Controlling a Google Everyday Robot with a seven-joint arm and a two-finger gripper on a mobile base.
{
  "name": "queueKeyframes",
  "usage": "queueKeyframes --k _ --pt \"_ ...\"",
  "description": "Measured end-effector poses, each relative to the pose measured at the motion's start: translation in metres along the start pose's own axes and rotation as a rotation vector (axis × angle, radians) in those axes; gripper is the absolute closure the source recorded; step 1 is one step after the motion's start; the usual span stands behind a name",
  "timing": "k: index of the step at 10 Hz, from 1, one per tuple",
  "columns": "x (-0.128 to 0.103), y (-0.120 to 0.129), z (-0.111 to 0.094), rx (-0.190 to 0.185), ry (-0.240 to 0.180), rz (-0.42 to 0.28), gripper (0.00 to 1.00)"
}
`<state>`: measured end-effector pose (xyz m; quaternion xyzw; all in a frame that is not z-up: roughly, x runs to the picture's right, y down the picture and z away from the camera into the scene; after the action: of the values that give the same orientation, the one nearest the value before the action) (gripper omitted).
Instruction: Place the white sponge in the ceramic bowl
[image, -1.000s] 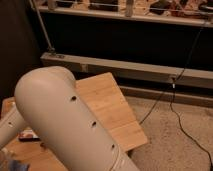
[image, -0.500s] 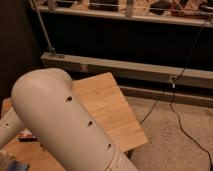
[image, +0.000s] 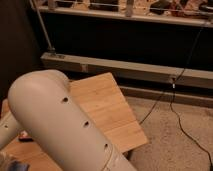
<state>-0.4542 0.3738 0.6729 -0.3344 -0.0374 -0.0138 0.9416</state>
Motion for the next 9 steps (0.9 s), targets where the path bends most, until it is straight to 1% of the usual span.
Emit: queueKeyframes --k 3,4,5,7,8,9 --pt "0.004 0.000 0.010 0.000 0.014 0.003 0.35" --pt "0.005 0.002 0.014 -0.006 0.019 0.005 0.35" --pt "0.007 0.004 0.018 -0.014 0.022 0.007 0.38" --pt "0.006 0.005 0.022 -0.028 0.014 0.001 0.58" --pt "0.006 0.005 0.022 -0.030 0.011 0.001 0.66" --pt "0.006 0.004 0.022 -0.033 0.007 -0.001 0.78"
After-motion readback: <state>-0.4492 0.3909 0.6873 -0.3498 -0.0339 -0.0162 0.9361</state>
